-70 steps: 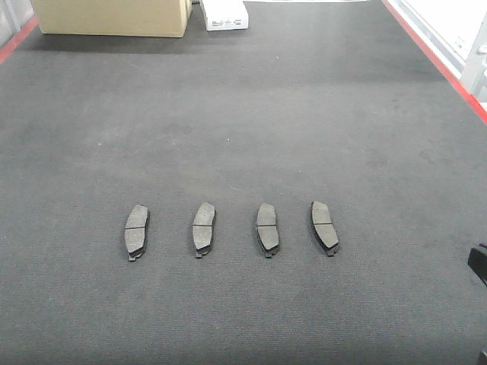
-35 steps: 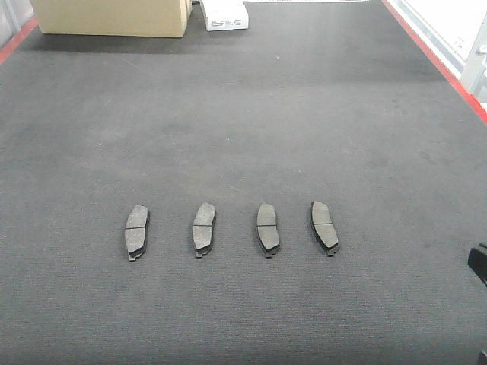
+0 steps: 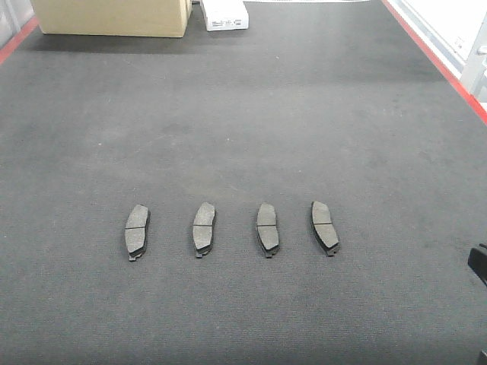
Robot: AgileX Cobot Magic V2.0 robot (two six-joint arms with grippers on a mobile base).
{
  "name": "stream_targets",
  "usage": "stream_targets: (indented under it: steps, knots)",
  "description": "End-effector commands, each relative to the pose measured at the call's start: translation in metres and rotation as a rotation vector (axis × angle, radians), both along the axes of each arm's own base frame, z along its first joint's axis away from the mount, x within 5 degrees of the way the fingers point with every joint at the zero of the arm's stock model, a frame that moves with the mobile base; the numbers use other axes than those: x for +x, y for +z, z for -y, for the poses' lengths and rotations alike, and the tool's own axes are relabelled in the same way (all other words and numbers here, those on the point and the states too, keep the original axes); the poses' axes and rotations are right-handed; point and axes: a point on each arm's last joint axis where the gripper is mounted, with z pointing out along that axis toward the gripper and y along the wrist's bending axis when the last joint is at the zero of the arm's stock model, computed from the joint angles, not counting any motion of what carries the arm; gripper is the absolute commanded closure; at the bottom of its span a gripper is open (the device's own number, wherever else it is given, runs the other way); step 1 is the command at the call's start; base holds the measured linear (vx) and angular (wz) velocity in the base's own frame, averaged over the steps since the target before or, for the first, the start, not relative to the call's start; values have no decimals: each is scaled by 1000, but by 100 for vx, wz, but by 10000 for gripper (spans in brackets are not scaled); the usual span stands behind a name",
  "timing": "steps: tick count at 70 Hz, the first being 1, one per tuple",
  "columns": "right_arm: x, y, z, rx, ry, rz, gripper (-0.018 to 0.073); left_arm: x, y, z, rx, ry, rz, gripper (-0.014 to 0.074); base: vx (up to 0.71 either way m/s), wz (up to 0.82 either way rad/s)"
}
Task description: Move and align brake pads A on conveyor
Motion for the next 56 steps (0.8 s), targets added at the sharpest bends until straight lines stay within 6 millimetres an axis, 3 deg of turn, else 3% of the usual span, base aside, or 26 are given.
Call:
stream_targets:
  steps: [1,19,38,56]
  knots:
    - [1,14,-1,20,6,91,566,1,14,-1,-34,16,83,603,0,0]
    - [1,14,-1,19,5,90,566,-5,5,-19,-38,288,149,603,0,0]
    - [1,14,-1,19,5,90,566,-6,-41,-35,15,634,146,603,0,0]
    - [1,14,-1,18,5,88,566,6,-86,-38,1,685,111,603,0,0]
